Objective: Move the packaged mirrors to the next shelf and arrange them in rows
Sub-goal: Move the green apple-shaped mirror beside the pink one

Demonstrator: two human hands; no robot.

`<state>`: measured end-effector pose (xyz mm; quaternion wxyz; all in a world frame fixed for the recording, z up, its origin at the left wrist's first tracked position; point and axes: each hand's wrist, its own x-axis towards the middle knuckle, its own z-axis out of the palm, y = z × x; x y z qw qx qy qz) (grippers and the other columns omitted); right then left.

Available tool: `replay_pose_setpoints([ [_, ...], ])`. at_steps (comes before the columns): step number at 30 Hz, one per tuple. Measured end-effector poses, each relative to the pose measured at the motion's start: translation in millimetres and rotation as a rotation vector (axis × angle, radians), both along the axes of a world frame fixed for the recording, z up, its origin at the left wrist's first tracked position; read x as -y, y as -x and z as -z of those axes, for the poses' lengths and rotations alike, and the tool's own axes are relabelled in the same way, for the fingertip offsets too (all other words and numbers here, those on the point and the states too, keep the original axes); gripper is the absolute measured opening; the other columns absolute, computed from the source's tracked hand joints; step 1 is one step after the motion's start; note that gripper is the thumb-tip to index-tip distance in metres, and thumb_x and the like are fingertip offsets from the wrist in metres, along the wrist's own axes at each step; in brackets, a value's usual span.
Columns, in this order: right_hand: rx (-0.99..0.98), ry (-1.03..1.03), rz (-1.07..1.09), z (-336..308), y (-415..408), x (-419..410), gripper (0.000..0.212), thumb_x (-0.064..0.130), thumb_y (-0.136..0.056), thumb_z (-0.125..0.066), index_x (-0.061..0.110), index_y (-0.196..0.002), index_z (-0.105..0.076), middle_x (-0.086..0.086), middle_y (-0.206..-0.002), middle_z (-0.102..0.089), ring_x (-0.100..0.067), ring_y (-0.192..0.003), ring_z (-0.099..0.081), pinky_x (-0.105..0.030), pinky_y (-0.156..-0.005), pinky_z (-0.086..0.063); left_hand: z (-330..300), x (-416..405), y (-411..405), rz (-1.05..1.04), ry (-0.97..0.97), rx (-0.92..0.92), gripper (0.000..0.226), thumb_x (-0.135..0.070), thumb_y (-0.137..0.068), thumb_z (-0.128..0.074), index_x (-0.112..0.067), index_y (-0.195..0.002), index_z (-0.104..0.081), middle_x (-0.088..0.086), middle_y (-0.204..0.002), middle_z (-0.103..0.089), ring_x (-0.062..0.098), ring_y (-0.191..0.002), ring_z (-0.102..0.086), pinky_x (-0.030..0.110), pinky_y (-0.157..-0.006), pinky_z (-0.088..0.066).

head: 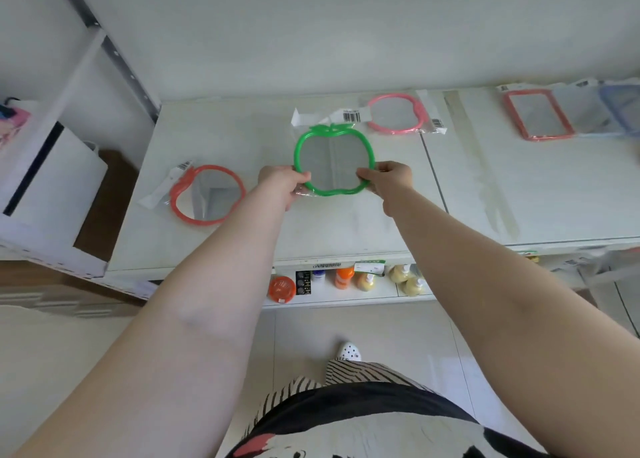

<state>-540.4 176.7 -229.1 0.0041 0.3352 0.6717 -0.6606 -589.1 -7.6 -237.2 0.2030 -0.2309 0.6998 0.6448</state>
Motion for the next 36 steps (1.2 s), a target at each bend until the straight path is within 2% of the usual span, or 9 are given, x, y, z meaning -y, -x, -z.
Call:
replay_pose_setpoints([
  [5,-0.006,0.026,0.069,-1,-62,-3,0.039,0.01,-0.075,-0.079,0.001,-0.11,-0.064,-0.013,-0.088,-0.067,-0.015,-0.055,-0.059,-0.018,-0.054,-0.057,-9,-4,-58,-0.004,-0.107,-0.024,0.041,0.007,-0.08,-0.067,0.003,-0.12,-0.058,0.001,-0.056,-0.066,0.003,-0.033,-0.059,0.017,-0.047,-0.054],
  [8,-0.007,0.011,0.13,-4,-106,-5,0.036,0.009,-0.076,-0.078,0.001,-0.109,-0.065,-0.012,-0.082,-0.066,-0.014,-0.053,-0.057,-0.017,-0.052,-0.057,-9,-11,-99,-0.004,-0.174,-0.024,0.043,0.008,-0.079,-0.068,0.005,-0.121,-0.058,-0.003,-0.044,-0.065,0.005,-0.034,-0.06,0.016,-0.045,-0.055],
  [13,-0.012,0.04,0.199,-17,-162,-18,0.017,0.008,-0.078,-0.076,0.011,-0.092,-0.066,-0.005,-0.065,-0.06,-0.013,-0.051,-0.052,-0.021,-0.066,-0.057,-10,-27,-147,0.03,-0.234,-0.001,0.047,0.007,-0.079,-0.068,0.002,-0.124,-0.056,0.021,-0.115,-0.067,0.006,-0.042,-0.064,0.028,-0.074,-0.055],
  [16,-0.031,0.108,0.217,-21,-192,-36,0.012,0.004,-0.08,-0.074,0.013,-0.084,-0.066,-0.005,-0.065,-0.059,-0.012,-0.049,-0.052,-0.021,-0.065,-0.054,-12,-44,-167,0.047,-0.249,-0.004,0.048,0.008,-0.079,-0.068,0.001,-0.125,-0.056,0.023,-0.12,-0.065,0.01,-0.051,-0.065,0.03,-0.083,-0.055],
  [19,-0.043,0.108,0.232,-20,-214,-60,0.024,0.002,-0.079,-0.073,0.008,-0.102,-0.069,-0.007,-0.065,-0.06,-0.012,-0.046,-0.052,-0.018,-0.057,-0.055,-15,-67,-181,0.077,-0.257,0.0,0.049,0.009,-0.079,-0.067,0.001,-0.126,-0.055,0.023,-0.121,-0.064,0.013,-0.06,-0.064,0.03,-0.089,-0.053],
  [22,-0.022,0.11,0.264,-18,-233,-92,0.023,0.002,-0.079,-0.073,0.01,-0.101,-0.069,-0.006,-0.069,-0.062,-0.014,-0.052,-0.056,-0.025,-0.07,-0.058,-16,-101,-195,0.14,-0.246,0.007,0.047,0.007,-0.08,-0.067,0.0,-0.125,-0.056,0.019,-0.111,-0.068,0.005,-0.043,-0.064,0.022,-0.073,-0.057],
  [25,-0.013,0.12,0.317,-15,-253,-136,0.021,0.002,-0.079,-0.074,0.012,-0.096,-0.067,-0.006,-0.068,-0.062,-0.01,-0.044,-0.056,-0.024,-0.066,-0.059,-15,-146,-210,0.183,-0.247,0.024,0.044,0.007,-0.08,-0.067,0.001,-0.122,-0.058,0.003,-0.07,-0.073,0.003,-0.041,-0.064,0.015,-0.054,-0.056],
  [32,0.021,0.032,0.378,3,-299,-264,0.038,0.005,-0.079,-0.074,0.004,-0.115,-0.066,-0.008,-0.077,-0.067,-0.016,-0.053,-0.06,-0.021,-0.057,-0.057,-1,-279,-257,0.232,-0.256,0.0,0.043,0.007,-0.079,-0.068,0.001,-0.12,-0.06,0.0,-0.065,-0.07,0.009,-0.058,-0.065,0.022,-0.068,-0.055],
  [36,0.02,0.046,0.403,9,-316,-324,0.035,0.003,-0.079,-0.072,0.003,-0.114,-0.067,-0.021,-0.1,-0.071,-0.03,-0.076,-0.066,-0.043,-0.083,-0.059,2,-340,-274,0.285,-0.248,-0.001,0.038,0.002,-0.082,-0.067,-0.006,-0.119,-0.061,-0.009,-0.055,-0.07,0.005,-0.054,-0.065,0.021,-0.066,-0.05],
])
